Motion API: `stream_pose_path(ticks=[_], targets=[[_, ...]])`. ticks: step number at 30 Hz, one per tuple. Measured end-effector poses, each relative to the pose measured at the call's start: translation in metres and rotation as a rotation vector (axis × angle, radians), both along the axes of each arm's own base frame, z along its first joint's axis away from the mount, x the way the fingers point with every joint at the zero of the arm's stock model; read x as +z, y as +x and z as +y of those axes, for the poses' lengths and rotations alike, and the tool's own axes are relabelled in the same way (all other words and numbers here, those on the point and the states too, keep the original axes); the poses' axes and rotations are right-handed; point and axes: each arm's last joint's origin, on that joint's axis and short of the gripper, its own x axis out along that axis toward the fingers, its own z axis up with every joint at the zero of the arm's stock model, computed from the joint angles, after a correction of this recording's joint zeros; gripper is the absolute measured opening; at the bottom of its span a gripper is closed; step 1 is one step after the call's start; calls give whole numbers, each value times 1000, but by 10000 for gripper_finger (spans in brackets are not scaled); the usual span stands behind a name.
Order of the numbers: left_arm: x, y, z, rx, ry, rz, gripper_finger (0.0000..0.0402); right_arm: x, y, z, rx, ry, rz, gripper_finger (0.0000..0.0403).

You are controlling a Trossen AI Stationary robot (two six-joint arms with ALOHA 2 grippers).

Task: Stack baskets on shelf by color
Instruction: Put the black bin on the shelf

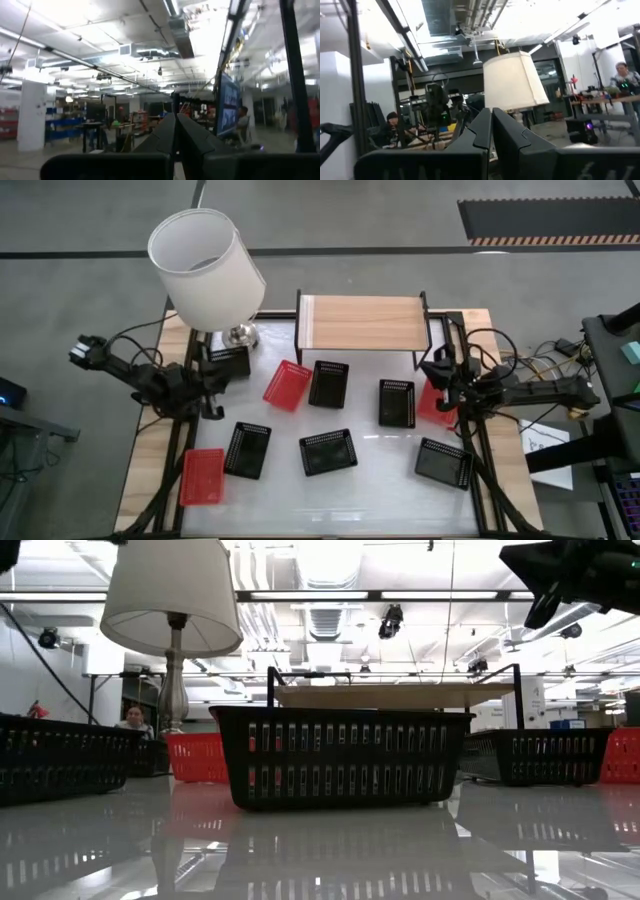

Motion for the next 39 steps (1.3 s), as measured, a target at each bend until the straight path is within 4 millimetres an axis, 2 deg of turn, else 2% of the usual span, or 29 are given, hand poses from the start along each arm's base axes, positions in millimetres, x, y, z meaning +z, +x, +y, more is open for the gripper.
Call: stream_pose_path(ticks=[5, 15, 22, 24, 30, 33, 39], targets=[[11, 18, -9, 24, 69, 42, 0, 10, 14, 1, 40, -31, 46, 9], [3, 46, -23, 45, 168, 151, 0, 30, 63, 13, 151, -136, 222, 9], [-6, 48, -25, 6, 221, 219, 0, 37, 95, 31, 213, -198, 305, 9], [-8, 48, -26, -55, 267, 245, 0, 45, 104, 35, 219, -206, 294, 9], [-24, 44, -31, -309, 402, 391, 0, 47, 135, 43, 248, -208, 445, 9], [-30, 42, -33, -390, 414, 438, 0, 52, 149, 45, 251, -210, 501, 9], [-34, 38, -31, -404, 402, 467, 0, 51, 178, 48, 210, -209, 669, 9]])
